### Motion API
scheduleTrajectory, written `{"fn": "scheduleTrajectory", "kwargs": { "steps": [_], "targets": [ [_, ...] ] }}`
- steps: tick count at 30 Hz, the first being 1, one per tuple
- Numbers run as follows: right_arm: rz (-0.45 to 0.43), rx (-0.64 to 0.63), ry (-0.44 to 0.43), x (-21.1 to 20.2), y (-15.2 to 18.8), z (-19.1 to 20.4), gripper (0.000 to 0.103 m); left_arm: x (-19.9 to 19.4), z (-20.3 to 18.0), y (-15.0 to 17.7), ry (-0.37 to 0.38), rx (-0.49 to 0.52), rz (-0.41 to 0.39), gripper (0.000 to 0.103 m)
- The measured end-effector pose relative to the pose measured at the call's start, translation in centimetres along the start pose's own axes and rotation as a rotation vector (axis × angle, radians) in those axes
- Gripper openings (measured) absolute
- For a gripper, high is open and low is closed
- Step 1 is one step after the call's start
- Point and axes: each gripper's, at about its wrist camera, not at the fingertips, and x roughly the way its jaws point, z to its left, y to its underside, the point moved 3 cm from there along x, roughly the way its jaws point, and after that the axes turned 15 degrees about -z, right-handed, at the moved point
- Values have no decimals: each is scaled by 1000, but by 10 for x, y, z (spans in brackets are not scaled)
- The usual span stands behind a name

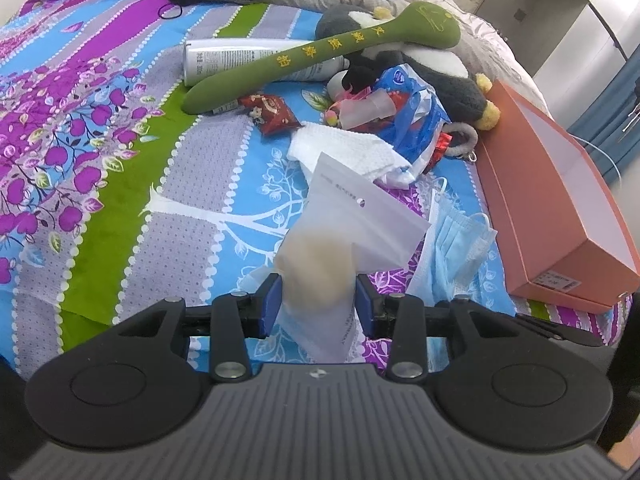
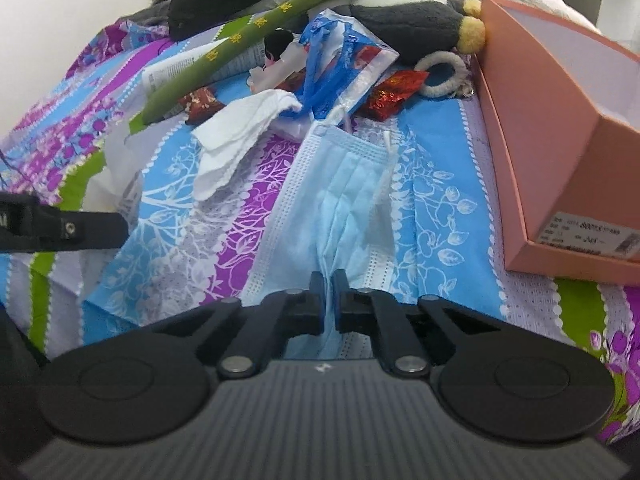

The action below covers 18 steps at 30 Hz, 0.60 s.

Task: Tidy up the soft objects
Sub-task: 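Lift the sponge bag with the left tool while the right tool lifts the mask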

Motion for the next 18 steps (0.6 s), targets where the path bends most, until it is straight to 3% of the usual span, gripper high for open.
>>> {"fn": "scheduleTrajectory", "kwargs": {
  "steps": [18],
  "targets": [
    [-76,106,-17,-48,-28,-20,7,-16,-37,-34,80,54,-58,44]
  ]
}}
